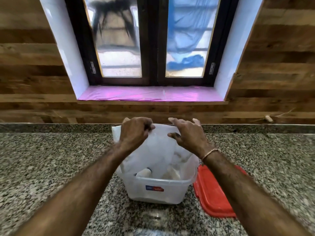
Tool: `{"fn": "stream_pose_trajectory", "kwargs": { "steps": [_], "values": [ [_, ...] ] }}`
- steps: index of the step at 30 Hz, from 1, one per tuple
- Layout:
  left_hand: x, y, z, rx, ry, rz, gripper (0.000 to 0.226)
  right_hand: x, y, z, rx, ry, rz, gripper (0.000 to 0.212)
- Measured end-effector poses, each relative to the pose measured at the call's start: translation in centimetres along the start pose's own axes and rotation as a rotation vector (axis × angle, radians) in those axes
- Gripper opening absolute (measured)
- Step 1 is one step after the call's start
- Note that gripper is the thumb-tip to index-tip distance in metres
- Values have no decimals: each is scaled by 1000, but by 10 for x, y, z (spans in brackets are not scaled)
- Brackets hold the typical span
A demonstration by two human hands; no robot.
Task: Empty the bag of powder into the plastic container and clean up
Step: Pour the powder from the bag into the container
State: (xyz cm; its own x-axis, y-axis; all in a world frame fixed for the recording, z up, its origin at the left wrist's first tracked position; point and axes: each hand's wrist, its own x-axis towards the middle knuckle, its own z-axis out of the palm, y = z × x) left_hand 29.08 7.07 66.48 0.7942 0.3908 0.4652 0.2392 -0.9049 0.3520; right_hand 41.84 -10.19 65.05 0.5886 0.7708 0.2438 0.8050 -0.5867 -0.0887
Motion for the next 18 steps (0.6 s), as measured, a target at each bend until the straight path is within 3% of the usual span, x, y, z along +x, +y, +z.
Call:
{"fn": "stream_pose_trajectory", "kwargs": {
  "steps": [3, 4, 7, 11, 12, 13, 15, 18],
  "values": [
    [3, -3, 7, 48, 7, 83, 21, 3, -7, 2, 143, 164, 0, 13],
    [1, -4, 9, 121, 65, 136, 29, 4, -7, 2, 173, 184, 43, 6],
    [-3, -14, 7, 333, 194, 233, 64, 10, -5, 1, 228, 245, 119, 10],
    [-23, -28, 6, 202, -49, 320, 49, 14, -4, 2, 230, 283, 128, 9],
    [-30, -34, 4, 211, -41, 312, 46, 15, -4, 3, 217, 287, 149, 8],
    [-34, -41, 2, 226, 5, 265, 43, 14, -2, 3, 212, 300, 186, 8],
    [-42, -56, -6, 70, 54, -25, 39, 11, 1, 2, 237, 319, 257, 8],
    [-48, -74, -11, -567, -105, -399, 21, 13, 4, -2, 337, 207, 204, 10]
  ]
}}
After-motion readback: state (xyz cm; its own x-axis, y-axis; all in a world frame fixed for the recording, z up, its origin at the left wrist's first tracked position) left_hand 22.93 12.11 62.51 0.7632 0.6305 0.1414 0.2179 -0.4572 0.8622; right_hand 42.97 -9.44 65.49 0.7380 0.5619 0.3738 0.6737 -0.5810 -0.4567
